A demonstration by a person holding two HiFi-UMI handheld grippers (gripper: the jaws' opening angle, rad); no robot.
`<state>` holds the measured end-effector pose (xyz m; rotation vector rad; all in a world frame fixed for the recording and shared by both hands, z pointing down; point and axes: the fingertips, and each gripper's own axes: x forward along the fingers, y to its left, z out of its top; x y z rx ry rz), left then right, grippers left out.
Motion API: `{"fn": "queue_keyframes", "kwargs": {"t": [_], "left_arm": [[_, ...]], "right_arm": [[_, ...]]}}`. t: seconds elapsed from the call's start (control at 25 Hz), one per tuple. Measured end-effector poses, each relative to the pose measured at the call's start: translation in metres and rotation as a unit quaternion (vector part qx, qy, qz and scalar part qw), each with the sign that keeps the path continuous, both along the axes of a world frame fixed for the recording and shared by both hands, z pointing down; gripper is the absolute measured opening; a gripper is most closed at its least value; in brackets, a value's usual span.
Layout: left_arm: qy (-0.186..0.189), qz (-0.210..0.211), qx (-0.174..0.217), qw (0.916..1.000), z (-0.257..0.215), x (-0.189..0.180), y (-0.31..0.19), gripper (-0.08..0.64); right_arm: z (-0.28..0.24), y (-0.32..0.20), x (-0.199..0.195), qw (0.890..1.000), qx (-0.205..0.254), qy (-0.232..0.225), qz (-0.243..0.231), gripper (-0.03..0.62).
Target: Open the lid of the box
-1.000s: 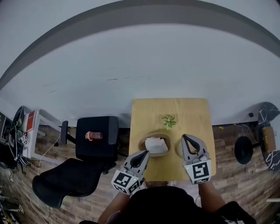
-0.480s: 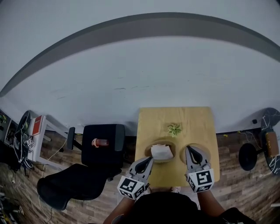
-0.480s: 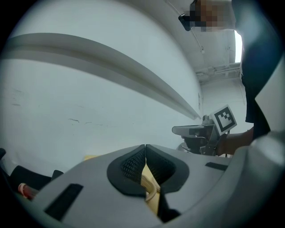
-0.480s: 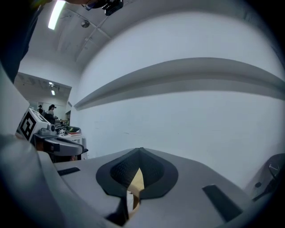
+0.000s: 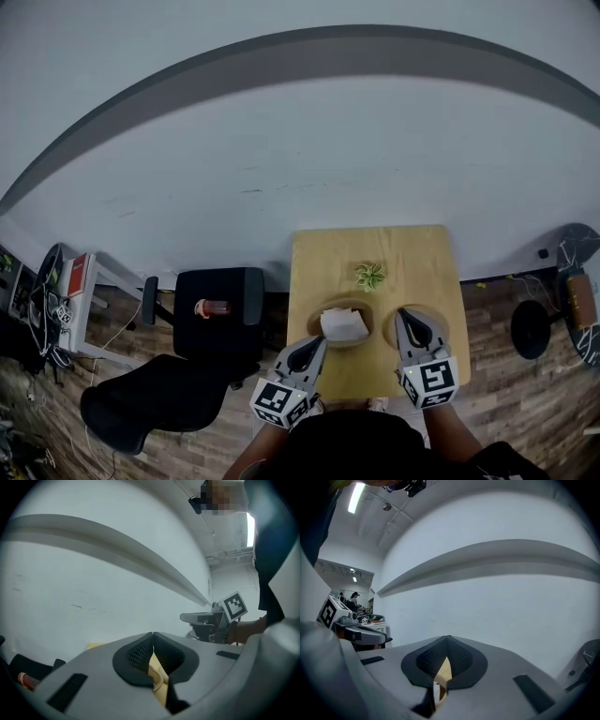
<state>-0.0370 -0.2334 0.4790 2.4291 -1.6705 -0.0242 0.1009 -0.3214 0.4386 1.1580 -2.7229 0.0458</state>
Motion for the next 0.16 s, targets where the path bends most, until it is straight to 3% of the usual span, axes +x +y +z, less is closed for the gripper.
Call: {"fn": "queue_keyframes", "kwargs": {"t": [0.16], "left_arm": [[-0.005,0.003,0.005,1.0,-0.0035,0.0027,-0.0036,0.02]], "right_arm": [[-0.0106,-0.0046,-0.0021,1.0,0.015,0.002,-0.003,0.018]]}}
